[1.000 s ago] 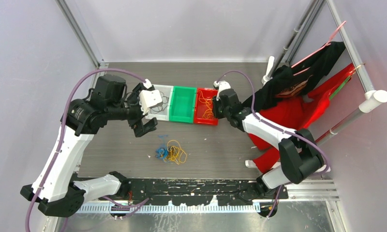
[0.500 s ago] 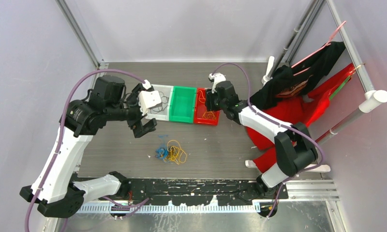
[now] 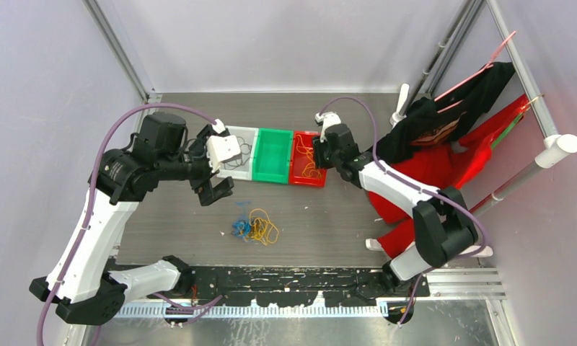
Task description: Untangle the cables
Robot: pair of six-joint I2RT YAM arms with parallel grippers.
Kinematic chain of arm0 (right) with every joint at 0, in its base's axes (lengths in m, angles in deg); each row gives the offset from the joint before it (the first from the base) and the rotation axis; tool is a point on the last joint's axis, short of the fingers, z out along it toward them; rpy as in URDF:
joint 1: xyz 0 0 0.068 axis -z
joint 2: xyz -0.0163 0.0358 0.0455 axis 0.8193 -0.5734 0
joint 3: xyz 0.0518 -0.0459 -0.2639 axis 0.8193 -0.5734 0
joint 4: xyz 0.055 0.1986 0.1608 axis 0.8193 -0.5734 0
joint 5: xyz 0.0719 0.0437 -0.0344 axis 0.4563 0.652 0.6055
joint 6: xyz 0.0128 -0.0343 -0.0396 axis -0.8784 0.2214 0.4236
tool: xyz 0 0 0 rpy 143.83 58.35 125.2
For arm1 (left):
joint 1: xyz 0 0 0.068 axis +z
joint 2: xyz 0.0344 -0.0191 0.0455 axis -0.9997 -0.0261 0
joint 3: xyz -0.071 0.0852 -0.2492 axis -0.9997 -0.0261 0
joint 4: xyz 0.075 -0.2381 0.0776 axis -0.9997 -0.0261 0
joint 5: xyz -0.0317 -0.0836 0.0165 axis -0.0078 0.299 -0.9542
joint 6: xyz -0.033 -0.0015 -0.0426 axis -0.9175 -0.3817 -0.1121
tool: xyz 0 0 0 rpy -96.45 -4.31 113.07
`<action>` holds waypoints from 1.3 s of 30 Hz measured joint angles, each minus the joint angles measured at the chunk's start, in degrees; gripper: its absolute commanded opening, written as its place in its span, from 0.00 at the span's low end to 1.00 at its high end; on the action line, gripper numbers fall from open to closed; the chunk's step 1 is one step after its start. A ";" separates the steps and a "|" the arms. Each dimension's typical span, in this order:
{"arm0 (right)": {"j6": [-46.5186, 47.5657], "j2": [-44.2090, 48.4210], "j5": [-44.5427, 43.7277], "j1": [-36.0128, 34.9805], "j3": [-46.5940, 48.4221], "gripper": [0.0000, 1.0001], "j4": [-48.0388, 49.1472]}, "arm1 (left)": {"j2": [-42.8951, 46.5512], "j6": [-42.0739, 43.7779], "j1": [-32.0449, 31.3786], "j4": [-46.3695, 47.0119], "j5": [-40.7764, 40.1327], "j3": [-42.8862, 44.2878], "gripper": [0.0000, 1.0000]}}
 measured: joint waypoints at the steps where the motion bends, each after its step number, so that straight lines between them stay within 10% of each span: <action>1: 0.28 -1.11 -0.07 0.02 0.00 0.34 -0.07 | 0.00 0.02 0.00 0.00 0.02 0.00 1.00; 8: 1.64 -6.47 -0.02 0.02 0.17 0.03 -0.15 | 0.00 0.00 0.00 0.00 0.00 0.00 1.00; 19: 2.23 -17.64 0.24 0.02 9.01 0.01 1.97 | 0.00 -0.02 0.00 0.02 0.00 0.00 1.00; 36: 4.31 -15.78 -4.72 -3.52 11.50 0.63 -1.03 | 3.15 -1.31 0.00 2.64 0.00 -7.76 0.99; 39: 4.26 -10.54 -6.51 -3.56 11.45 0.95 -1.29 | 3.72 -3.41 0.00 3.54 -0.13 -10.03 0.99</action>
